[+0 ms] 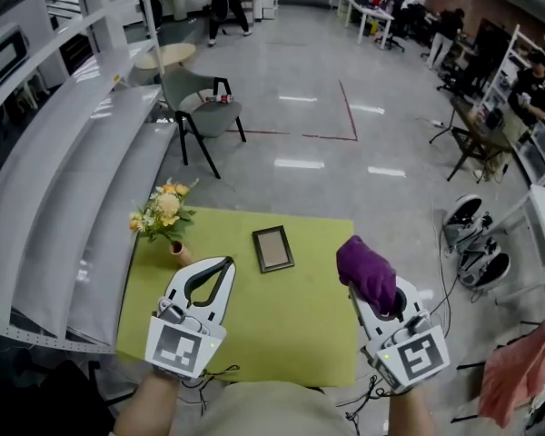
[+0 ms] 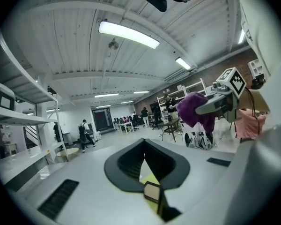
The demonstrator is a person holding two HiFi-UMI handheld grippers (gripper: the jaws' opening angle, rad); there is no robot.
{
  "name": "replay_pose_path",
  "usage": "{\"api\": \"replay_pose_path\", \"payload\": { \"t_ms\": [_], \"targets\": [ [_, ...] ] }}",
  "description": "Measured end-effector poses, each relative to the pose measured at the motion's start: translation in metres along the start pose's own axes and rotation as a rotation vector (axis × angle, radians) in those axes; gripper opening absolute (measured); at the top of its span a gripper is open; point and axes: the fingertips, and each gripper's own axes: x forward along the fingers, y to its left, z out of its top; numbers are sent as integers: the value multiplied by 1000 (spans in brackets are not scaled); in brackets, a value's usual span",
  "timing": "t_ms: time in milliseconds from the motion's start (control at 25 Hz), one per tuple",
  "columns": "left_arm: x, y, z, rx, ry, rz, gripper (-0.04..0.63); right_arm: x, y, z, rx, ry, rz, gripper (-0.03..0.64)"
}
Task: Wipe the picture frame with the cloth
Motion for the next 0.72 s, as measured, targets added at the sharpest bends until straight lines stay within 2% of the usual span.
{"api": "replay_pose_path", "payload": {
  "t_ms": [160, 560, 720],
  "targets": [
    [-3, -3, -6, -40, 10, -11, 8, 1, 8, -5, 10, 27, 12, 89],
    [-6, 3, -1, -63, -6, -8, 8, 9, 14, -6, 16, 16, 27, 89],
    [-7, 7, -2, -77, -9, -3, 8, 12, 11, -6, 26, 59, 3, 89]
  ]
}}
